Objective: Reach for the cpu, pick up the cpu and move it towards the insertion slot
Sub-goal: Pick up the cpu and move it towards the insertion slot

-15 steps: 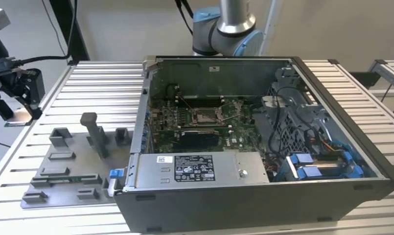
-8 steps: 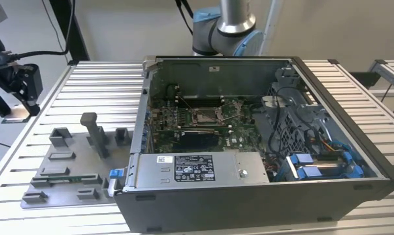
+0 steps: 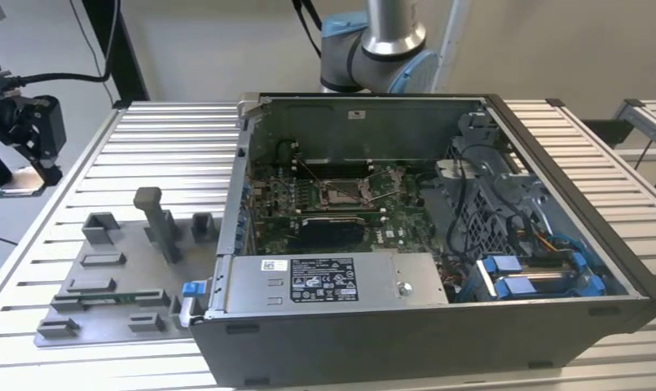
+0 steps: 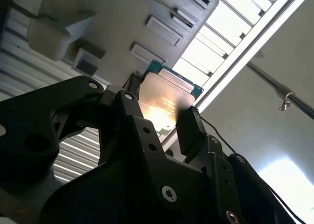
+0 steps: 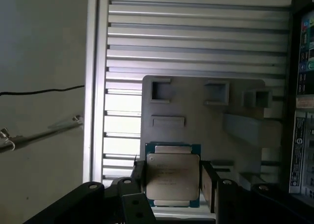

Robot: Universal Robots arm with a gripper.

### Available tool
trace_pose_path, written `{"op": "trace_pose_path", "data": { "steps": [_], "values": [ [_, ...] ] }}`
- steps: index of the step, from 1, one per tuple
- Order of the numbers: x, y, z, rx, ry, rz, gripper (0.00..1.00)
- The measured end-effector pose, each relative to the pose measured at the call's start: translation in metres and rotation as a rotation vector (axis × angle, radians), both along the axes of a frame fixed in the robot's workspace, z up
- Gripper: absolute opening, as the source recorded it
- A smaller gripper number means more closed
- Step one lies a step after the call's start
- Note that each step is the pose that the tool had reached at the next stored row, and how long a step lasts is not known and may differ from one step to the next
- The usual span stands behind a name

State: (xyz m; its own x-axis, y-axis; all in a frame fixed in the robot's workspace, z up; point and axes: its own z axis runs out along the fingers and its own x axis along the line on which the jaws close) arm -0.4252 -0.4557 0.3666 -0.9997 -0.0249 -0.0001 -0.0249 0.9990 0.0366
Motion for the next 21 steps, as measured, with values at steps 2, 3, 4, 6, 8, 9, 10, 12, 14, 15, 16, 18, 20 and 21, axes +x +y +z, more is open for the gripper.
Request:
{"op": "trace_pose_path", "data": {
  "steps": [2,3,4,6,8,9,10,12,14,15,16,18,20,21],
  "values": [
    [0.0,0.0,0.0039,0.0001,-0.0001,0.0,0.0],
    [0.0,0.0,0.0059,0.0,0.0,0.0,0.0],
    [0.0,0.0,0.0078,0.0,-0.0001,0.0,0.0],
    [0.0,0.0,0.0116,0.0,0.0,0.0,0.0],
    [0.0,0.0,0.0152,0.0,-0.0001,0.0,0.0],
    [0.0,0.0,0.0171,0.0,0.0,0.0,0.0],
    [0.0,0.0,0.0191,0.0001,-0.0002,0.0,0.0],
    [0.0,0.0,0.0225,0.0,0.0,0.0,0.0],
    [0.0,0.0,0.0239,0.0001,-0.0002,0.0,0.0],
    [0.0,0.0,0.0239,0.0002,-0.0003,0.0,0.0],
    [0.0,0.0,0.024,0.0002,-0.0003,0.0,0.0],
    [0.0,0.0,0.0244,0.0,-0.0001,0.0,0.0],
    [0.0,0.0,0.0246,0.0001,-0.0001,0.0,0.0],
    [0.0,0.0,0.0247,0.0001,-0.0001,0.0,0.0]
  ]
}}
